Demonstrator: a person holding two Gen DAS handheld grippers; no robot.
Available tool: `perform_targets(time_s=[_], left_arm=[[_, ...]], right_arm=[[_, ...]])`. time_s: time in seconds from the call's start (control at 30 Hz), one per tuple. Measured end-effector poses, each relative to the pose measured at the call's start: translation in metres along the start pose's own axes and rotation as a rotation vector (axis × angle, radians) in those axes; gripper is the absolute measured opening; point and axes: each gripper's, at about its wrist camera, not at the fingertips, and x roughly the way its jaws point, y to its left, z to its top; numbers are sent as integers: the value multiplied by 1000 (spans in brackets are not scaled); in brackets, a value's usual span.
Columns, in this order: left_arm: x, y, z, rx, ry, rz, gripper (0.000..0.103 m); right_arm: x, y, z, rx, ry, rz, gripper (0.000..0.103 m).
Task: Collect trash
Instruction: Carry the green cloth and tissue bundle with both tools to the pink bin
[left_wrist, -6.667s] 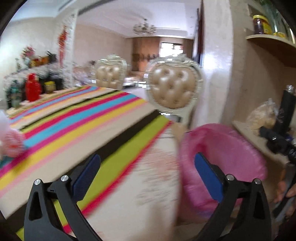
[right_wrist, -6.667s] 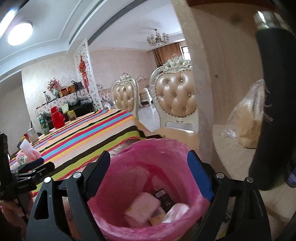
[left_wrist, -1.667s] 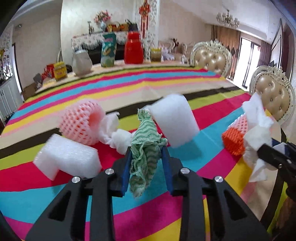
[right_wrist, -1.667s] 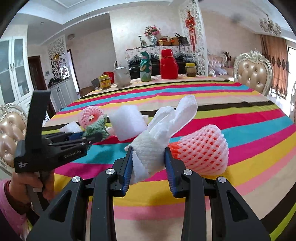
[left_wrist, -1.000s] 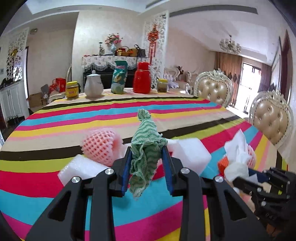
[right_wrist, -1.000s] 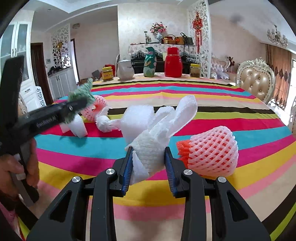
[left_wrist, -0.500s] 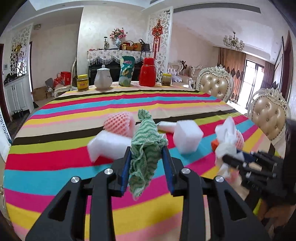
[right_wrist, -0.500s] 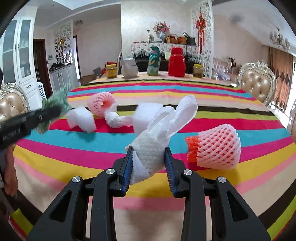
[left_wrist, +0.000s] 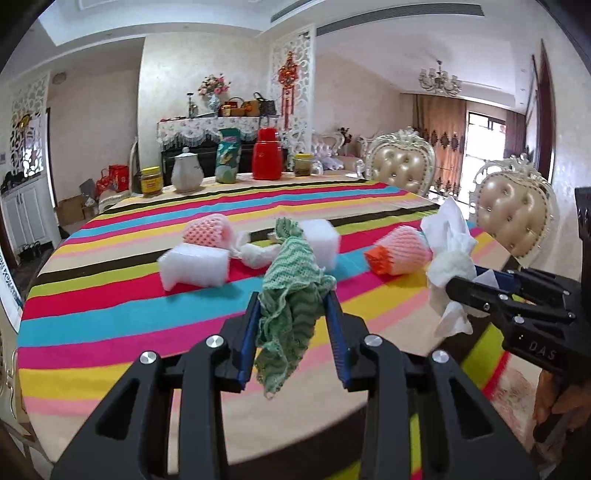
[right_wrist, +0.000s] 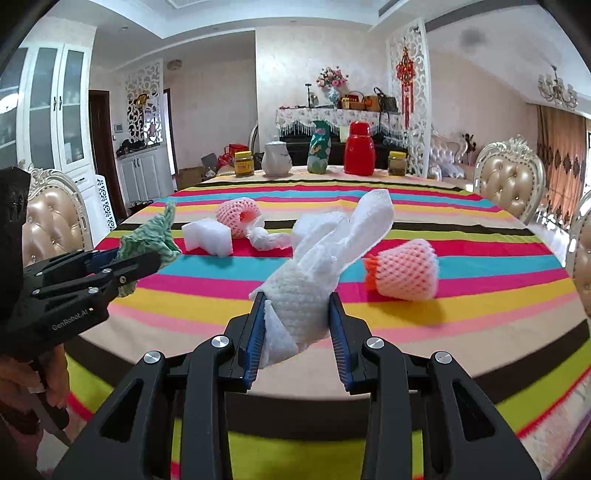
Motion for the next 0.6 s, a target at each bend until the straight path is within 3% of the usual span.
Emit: perform_targets(time_s=[0.27, 0.6], left_arm=[[-19, -53, -18, 86, -32, -24, 35], [-22, -107, -41, 127, -39, -142, 35]], right_arm=[[-49, -15, -29, 11, -30, -53, 33], [-84, -48, -68, 84, -6, -127, 33]])
